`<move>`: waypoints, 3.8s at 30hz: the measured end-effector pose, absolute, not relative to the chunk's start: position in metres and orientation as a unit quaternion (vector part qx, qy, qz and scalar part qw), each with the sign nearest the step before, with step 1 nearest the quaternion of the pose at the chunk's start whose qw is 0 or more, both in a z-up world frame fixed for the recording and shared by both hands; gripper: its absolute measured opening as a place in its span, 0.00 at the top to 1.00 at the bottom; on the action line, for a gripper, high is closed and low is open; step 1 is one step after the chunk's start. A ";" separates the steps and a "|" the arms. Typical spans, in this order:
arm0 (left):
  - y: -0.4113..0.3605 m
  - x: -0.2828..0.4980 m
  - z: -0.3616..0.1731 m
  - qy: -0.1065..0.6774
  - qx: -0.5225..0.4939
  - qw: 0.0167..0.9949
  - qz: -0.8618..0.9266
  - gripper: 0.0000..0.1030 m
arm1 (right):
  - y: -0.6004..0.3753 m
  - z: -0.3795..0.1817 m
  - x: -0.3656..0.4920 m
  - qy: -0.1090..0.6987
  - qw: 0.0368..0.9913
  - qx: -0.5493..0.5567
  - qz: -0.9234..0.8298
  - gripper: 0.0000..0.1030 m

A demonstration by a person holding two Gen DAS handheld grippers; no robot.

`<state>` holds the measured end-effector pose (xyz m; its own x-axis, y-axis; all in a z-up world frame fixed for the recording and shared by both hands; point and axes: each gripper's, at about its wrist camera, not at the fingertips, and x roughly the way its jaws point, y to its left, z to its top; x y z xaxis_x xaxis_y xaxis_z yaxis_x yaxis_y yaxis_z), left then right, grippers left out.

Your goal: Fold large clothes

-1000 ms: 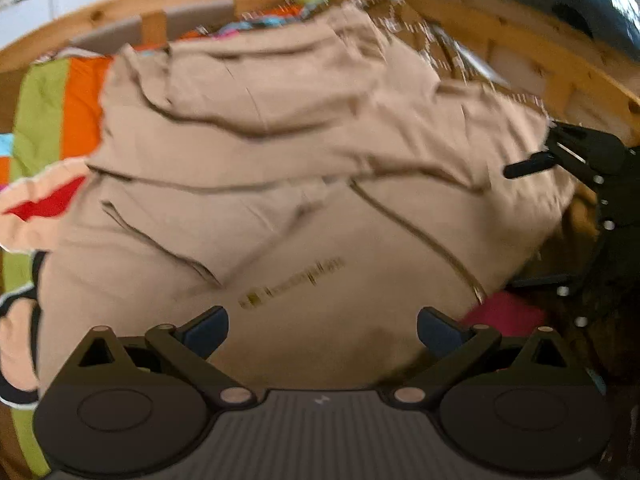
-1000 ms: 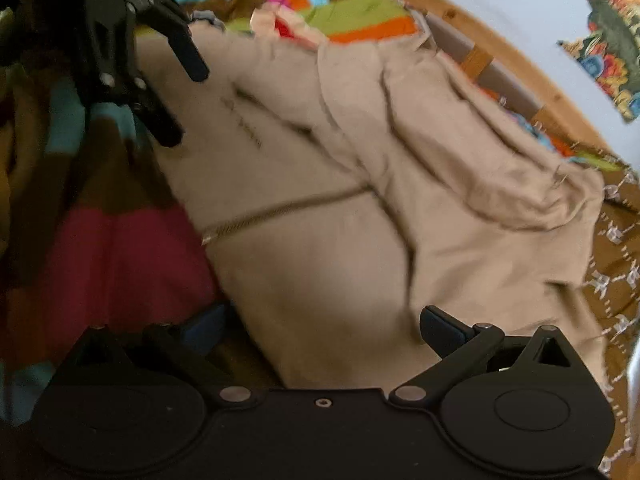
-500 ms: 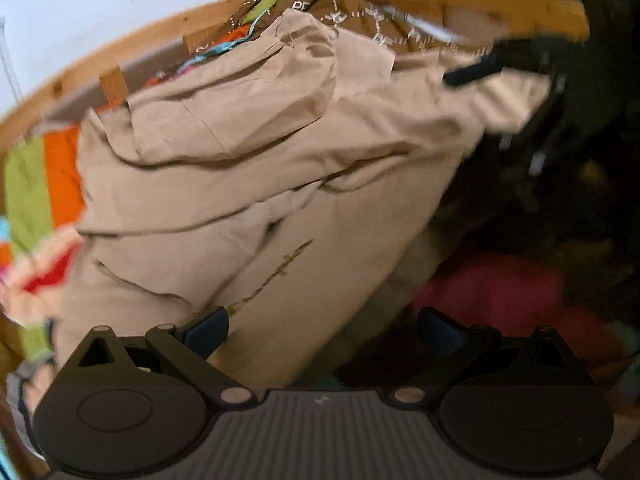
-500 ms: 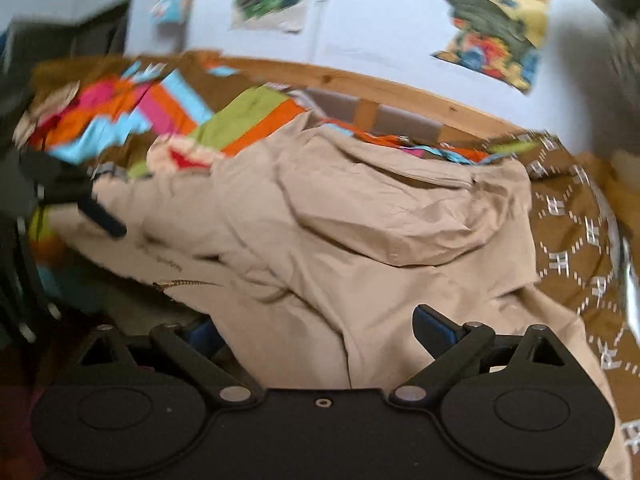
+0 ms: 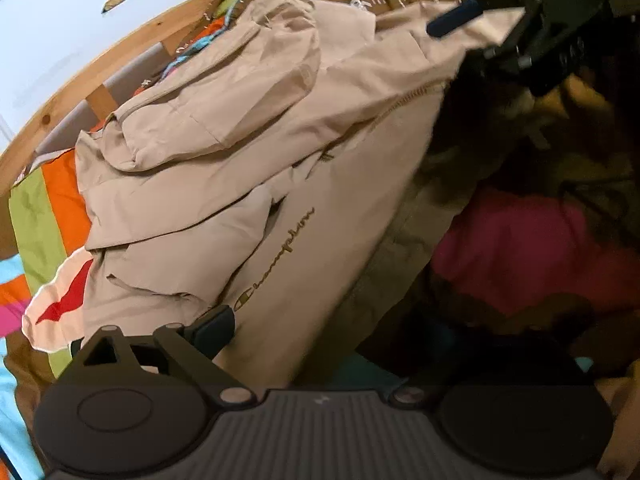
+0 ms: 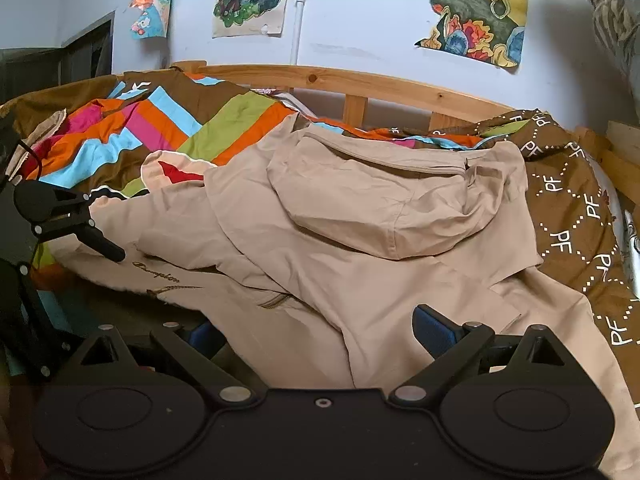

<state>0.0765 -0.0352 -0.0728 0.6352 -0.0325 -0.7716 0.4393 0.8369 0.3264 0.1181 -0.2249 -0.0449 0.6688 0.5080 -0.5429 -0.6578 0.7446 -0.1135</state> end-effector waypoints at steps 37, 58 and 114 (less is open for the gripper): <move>-0.007 0.085 -0.026 0.355 0.172 0.912 -0.112 0.50 | -0.213 -0.041 0.110 0.191 0.893 -0.264 0.310 0.94; 0.033 0.079 -0.029 0.355 0.182 0.916 0.037 0.93 | -0.222 -0.059 0.094 0.280 0.830 -0.347 0.336 0.60; 0.215 0.200 0.058 0.347 -0.166 0.923 -0.029 0.01 | -0.271 0.026 0.244 0.248 0.935 -0.041 0.249 0.10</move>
<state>0.2001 0.2154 0.0581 0.7579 -0.1678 -0.6304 -0.0626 0.9432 -0.3264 0.2440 -0.2715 0.0264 0.7524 0.4461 -0.4846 -0.4865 0.8724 0.0477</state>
